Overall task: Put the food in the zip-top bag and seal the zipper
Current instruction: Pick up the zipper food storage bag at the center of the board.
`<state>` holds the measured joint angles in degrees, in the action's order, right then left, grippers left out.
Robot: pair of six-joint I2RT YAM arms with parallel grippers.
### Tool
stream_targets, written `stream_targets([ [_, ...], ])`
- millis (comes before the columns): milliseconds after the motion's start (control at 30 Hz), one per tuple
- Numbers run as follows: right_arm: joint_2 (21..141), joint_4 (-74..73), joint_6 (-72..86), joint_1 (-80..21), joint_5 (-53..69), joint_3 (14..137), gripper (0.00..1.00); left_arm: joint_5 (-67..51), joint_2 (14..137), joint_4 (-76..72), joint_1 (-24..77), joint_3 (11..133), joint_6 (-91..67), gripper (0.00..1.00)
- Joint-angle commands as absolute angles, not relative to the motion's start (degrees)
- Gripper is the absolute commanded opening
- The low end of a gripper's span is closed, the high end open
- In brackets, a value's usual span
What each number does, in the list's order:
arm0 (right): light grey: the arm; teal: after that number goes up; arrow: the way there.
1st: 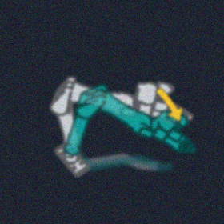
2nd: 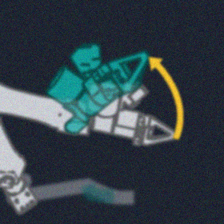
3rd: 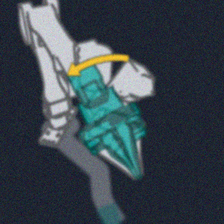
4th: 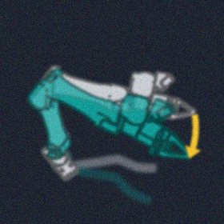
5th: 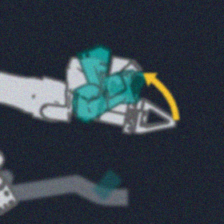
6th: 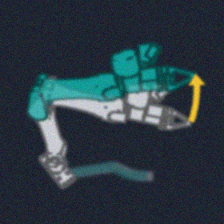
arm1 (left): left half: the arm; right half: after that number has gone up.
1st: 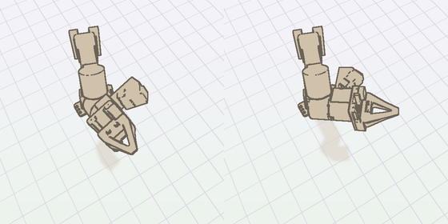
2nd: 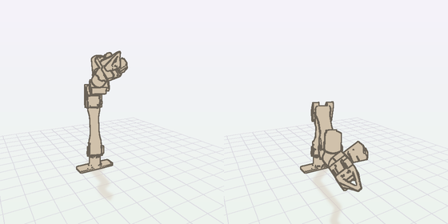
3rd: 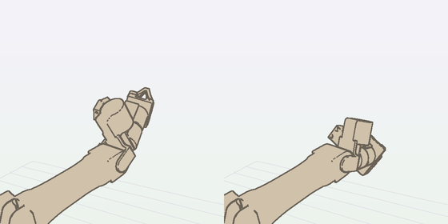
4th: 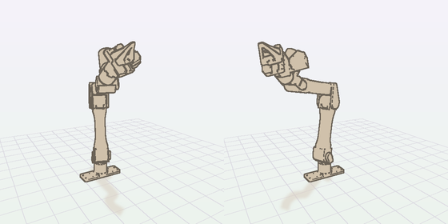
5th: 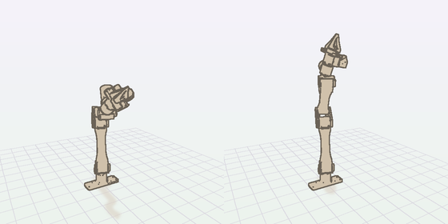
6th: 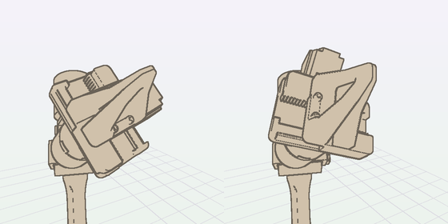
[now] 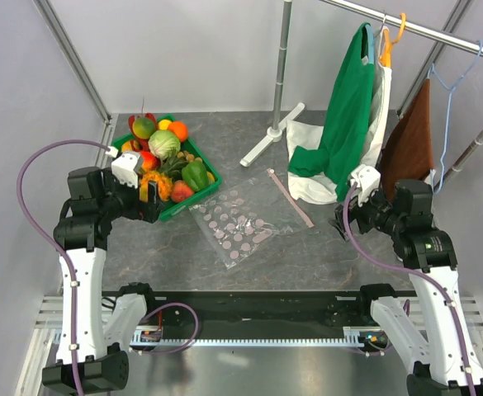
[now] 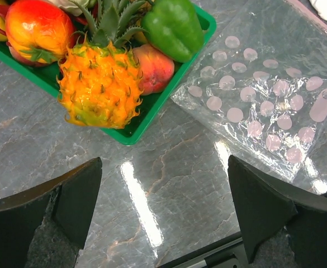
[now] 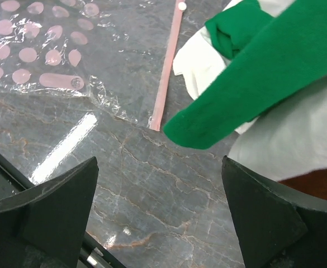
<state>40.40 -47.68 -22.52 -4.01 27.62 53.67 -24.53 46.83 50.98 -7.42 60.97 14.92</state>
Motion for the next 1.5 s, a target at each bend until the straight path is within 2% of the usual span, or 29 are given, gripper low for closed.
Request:
stream_targets([
  [0, 44.5, -47.4, -26.6, -4.0, 31.5, 52.5, 0.98, -26.6, 48.1, 53.6, -7.7, 64.2, 17.1, 1.00],
  [233, 50.6, -46.4, -30.7, -5.3, 30.7, 49.7, 0.98, -28.8, 50.4, 54.8, -7.7, 66.3, 15.4, 1.00],
  [333, 52.6, -43.4, -29.9, -9.0, 27.3, 48.2, 0.98, -29.6, 50.4, 53.8, -7.6, 66.0, 14.3, 1.00],
  [533, 58.9, -34.8, -28.6, -22.8, 18.0, 44.9, 0.98, -34.6, 46.9, 49.4, -7.6, 62.9, 14.6, 1.00],
  [700, 68.4, -29.0, -24.4, -24.9, 14.9, 48.2, 0.96, -36.9, 45.8, 49.5, -7.7, 60.5, 17.8, 1.00],
  [833, 79.1, -26.6, -18.3, -25.0, 14.5, 54.6, 0.83, -38.0, 46.8, 49.1, -7.6, 60.1, 17.3, 1.00],
  [967, 86.2, -25.0, -14.4, -25.0, 13.5, 58.0, 0.57, -37.9, 47.7, 47.5, -7.6, 59.1, 16.4, 1.00],
  [1000, 87.4, -25.0, -13.8, -24.9, 12.6, 58.4, 0.56, -37.8, 47.8, 47.2, -7.6, 59.0, 16.4, 1.00],
  [1267, 94.4, -25.8, -13.5, -24.4, 6.3, 58.0, 0.56, -37.4, 48.3, 44.9, -7.6, 59.2, 15.8, 1.00],
  [1467, 99.0, -26.6, -13.3, -21.7, 6.5, 59.6, 0.62, -37.2, 48.7, 43.9, -7.5, 58.7, 15.6, 1.00],
])
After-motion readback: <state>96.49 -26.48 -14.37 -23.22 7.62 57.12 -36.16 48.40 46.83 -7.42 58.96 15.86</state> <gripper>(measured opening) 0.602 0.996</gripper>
